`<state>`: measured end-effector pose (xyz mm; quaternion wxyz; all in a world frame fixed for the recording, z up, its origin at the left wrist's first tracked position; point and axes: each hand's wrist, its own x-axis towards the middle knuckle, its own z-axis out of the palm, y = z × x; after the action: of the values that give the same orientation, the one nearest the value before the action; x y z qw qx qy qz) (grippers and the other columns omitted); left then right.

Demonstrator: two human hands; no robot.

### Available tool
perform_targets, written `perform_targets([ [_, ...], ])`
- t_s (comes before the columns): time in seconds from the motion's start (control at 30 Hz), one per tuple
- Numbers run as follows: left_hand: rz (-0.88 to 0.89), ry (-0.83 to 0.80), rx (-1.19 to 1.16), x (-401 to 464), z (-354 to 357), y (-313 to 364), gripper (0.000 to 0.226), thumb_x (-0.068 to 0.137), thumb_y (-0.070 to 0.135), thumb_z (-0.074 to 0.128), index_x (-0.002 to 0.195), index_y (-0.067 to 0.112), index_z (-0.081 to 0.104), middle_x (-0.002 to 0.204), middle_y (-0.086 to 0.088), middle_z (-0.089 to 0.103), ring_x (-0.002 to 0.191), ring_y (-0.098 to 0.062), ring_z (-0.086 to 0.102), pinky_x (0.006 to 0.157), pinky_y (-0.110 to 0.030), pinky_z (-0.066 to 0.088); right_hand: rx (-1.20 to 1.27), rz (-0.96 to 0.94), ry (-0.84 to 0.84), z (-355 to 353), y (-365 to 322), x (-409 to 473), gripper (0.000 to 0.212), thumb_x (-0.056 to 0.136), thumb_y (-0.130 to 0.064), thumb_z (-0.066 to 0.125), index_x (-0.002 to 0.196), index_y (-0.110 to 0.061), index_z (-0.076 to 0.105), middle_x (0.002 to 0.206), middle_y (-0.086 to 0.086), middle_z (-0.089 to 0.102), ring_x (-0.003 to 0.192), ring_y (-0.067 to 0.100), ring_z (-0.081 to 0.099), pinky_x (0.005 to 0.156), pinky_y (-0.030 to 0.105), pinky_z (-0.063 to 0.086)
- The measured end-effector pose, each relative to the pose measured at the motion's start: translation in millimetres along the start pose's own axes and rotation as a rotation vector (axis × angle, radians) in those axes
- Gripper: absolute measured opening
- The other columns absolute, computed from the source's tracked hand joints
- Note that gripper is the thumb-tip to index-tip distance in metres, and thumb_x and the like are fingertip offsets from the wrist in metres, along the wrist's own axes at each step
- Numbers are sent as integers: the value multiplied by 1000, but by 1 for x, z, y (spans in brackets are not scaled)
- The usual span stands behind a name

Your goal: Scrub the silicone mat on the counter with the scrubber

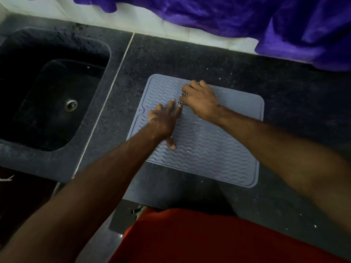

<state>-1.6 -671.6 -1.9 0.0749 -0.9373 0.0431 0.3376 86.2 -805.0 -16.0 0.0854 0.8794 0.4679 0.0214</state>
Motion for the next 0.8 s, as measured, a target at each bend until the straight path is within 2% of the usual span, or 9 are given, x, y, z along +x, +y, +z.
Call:
perform_targets([
  [0.13,15,13,-21,0,1,-2,144,58,51,87,154,22,-15,161,-7,-21,146,-43,1,113,-57,25,49,-35,114,18,32,-38,32,75,-9,71,107,-17,70,112,10,61,99,35,54,77,38,38],
  [0.23,23,13,-17,-1,2,-3,143,58,51,87,155,21,-14,161,-8,-19,146,-43,2,113,-57,25,58,-18,120,24,50,-62,41,67,-2,76,105,-18,71,111,10,63,95,34,55,72,38,41],
  [0.3,23,3,3,-1,-1,-2,142,59,52,87,155,20,-13,161,-8,-19,146,-44,4,113,-56,26,140,22,103,25,50,-64,43,69,1,74,107,-19,71,112,9,63,95,34,54,73,39,40],
  [0.47,30,-40,29,-1,-17,-4,131,66,58,81,155,22,-8,163,-7,-14,146,-41,15,113,-55,25,514,239,102,27,66,-59,42,78,-3,69,117,-18,67,116,3,63,102,23,54,87,38,45],
  [0.57,12,48,79,5,-28,-3,123,69,64,75,156,19,0,163,-10,-2,144,-38,23,113,-54,24,757,453,165,20,82,-47,38,81,-6,68,119,-14,65,117,5,65,107,17,59,93,31,47],
  [0.63,28,125,49,13,-33,3,122,68,65,74,156,19,3,163,-12,1,147,-38,16,116,-55,18,836,571,139,14,94,-37,36,83,-8,67,119,-14,64,118,3,66,102,8,58,86,20,44],
  [0.7,93,163,-20,24,-35,12,123,68,65,75,156,21,1,163,-10,-3,148,-37,7,118,-56,12,867,619,114,11,104,-29,36,84,-9,67,119,-15,64,116,2,66,97,5,57,78,16,42],
  [0.8,183,153,-64,41,-35,25,130,65,65,76,155,26,-9,163,-8,-14,148,-37,-6,119,-57,8,850,595,82,8,111,-12,34,83,-11,67,117,-15,65,113,1,67,98,9,60,79,21,45],
])
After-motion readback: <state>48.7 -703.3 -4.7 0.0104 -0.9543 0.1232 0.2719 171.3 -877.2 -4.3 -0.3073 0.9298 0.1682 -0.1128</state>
